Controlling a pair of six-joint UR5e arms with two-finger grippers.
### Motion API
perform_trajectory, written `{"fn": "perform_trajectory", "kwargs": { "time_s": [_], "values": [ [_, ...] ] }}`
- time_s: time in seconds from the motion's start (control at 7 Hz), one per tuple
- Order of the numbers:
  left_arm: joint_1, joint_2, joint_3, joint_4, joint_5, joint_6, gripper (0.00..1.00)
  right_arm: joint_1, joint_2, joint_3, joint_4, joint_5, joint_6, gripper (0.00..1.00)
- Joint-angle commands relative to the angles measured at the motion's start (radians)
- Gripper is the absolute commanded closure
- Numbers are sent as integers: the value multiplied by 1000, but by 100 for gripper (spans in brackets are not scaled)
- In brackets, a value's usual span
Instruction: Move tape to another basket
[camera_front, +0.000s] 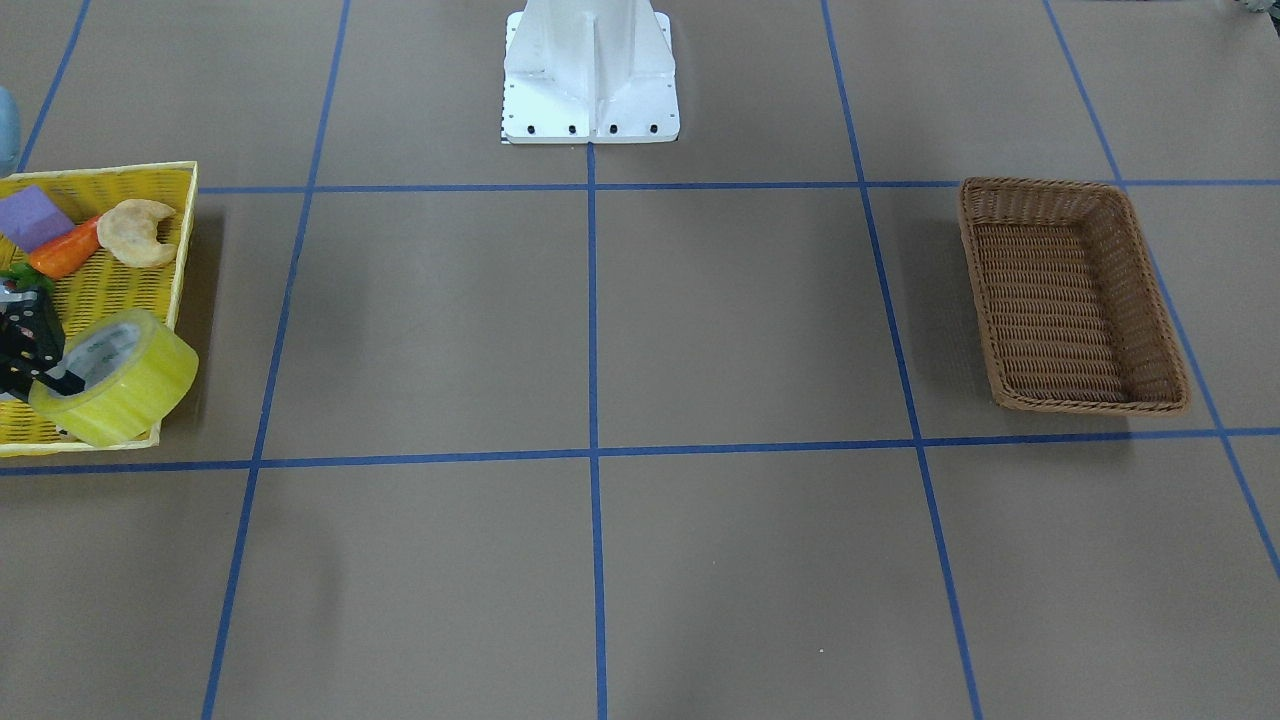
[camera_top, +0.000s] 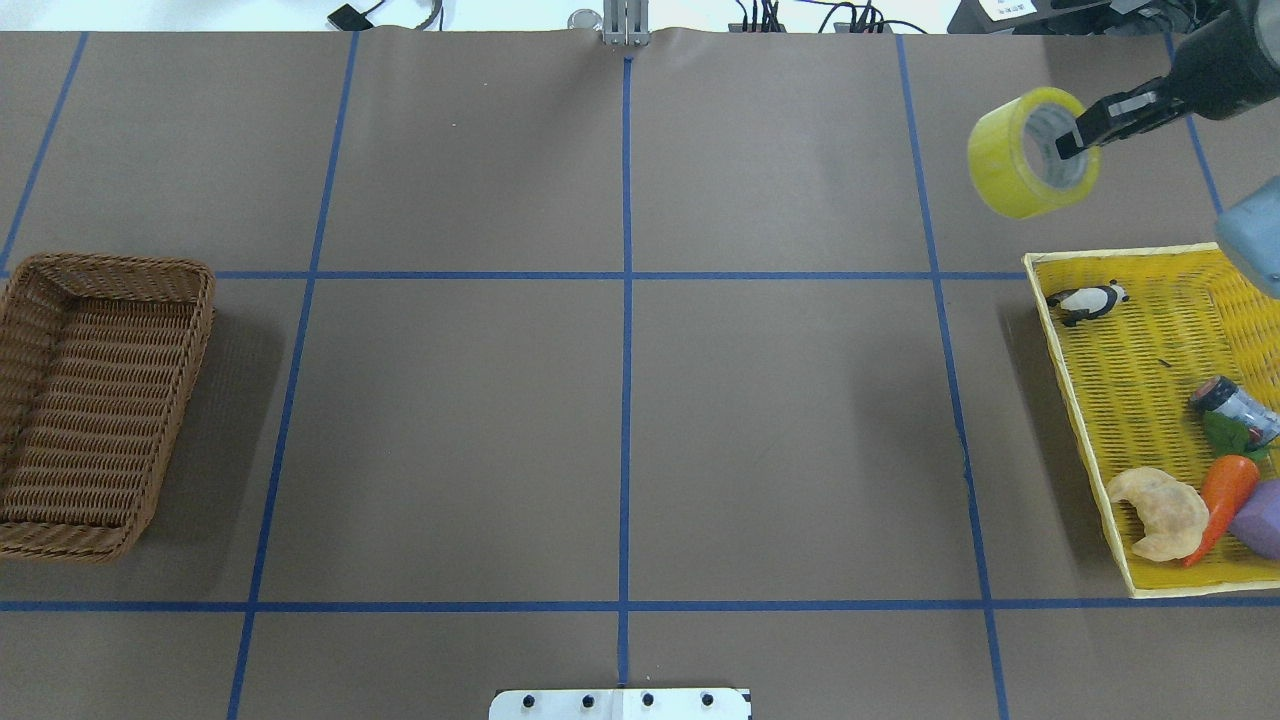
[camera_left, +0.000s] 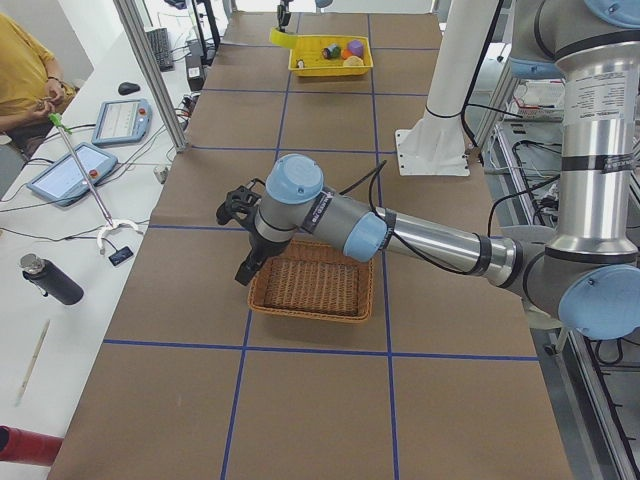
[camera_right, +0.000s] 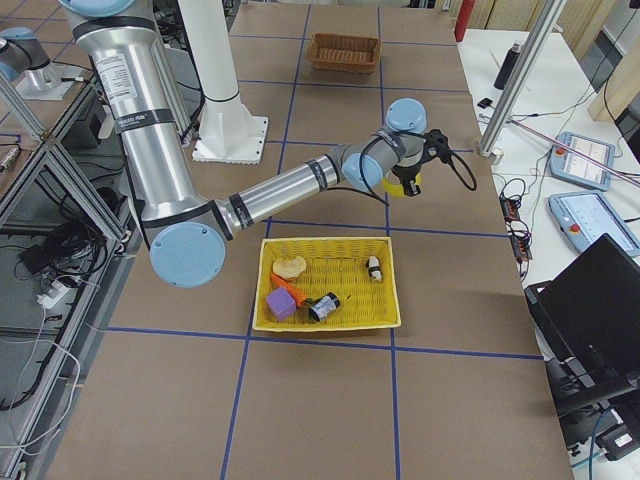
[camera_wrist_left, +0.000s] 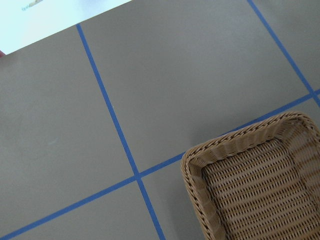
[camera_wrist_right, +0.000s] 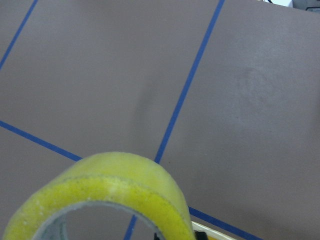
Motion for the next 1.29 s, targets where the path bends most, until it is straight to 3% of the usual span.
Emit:
{"fn": "perform_trajectory", "kwargs": {
  "time_s": [0.0,0.29,0.43,0.71,0.86,1.14],
  "values": [
    [98,-76,-1,-130,-52,-234,2,-78,83,43,1,-53,189,100],
    [176,-154,-1,-153,-147,-323,2,-164,115,122,2,-134,379,100],
    [207,-206,-1,-181,-150,-420,2,-231,149,138,24,-210,484,100],
    [326,-310,7,-323,-150,-725,2,-398,174,126,183,-422,609,100],
    [392,-332,8,-386,-150,-805,2,-441,187,124,211,-474,628,100],
    [481,-486,68,-413,-147,-934,2,-520,274,66,251,-608,654,100]
  ]
}}
